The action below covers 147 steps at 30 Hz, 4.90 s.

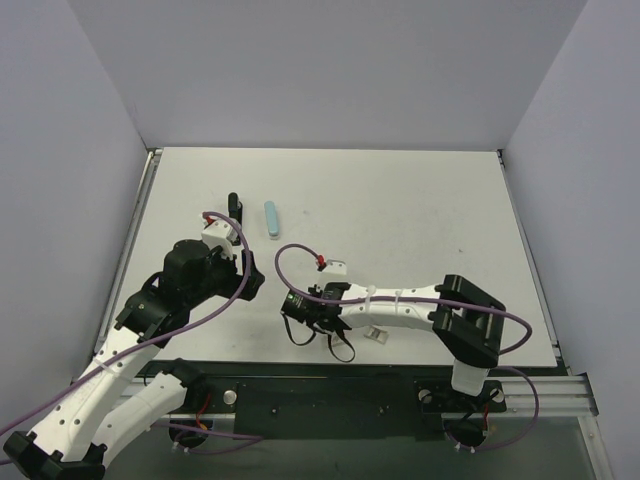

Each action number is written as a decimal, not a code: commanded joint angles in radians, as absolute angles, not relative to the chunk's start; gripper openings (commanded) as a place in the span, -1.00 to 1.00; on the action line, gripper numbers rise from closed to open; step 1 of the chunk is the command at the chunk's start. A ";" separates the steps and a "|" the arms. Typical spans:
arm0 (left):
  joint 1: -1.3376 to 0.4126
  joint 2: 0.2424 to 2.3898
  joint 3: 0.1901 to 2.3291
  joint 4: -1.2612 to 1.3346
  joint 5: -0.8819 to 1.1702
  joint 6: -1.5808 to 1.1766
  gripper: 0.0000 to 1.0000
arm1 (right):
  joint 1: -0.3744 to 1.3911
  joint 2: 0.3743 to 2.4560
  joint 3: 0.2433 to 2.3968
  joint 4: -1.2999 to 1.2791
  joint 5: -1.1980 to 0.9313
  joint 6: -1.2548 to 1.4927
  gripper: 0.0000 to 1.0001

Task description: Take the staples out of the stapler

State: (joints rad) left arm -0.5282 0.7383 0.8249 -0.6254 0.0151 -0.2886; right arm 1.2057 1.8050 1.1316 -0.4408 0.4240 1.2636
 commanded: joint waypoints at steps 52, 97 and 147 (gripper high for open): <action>-0.500 0.762 0.836 -0.589 0.009 -0.296 0.63 | 1.270 1.341 0.692 -0.769 0.595 1.724 -0.85; -0.512 0.742 0.834 -0.594 0.009 -0.298 0.63 | 1.261 1.450 0.747 -0.729 0.591 1.706 -0.78; -0.805 0.894 0.720 -0.608 -0.130 -0.613 -0.06 | 1.261 0.977 0.483 -0.779 0.617 1.601 -0.42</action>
State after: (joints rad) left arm -0.7502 0.8661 0.7612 -0.6319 -0.0731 -0.5137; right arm 1.2648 1.0340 0.5297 -0.7231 0.6125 1.6028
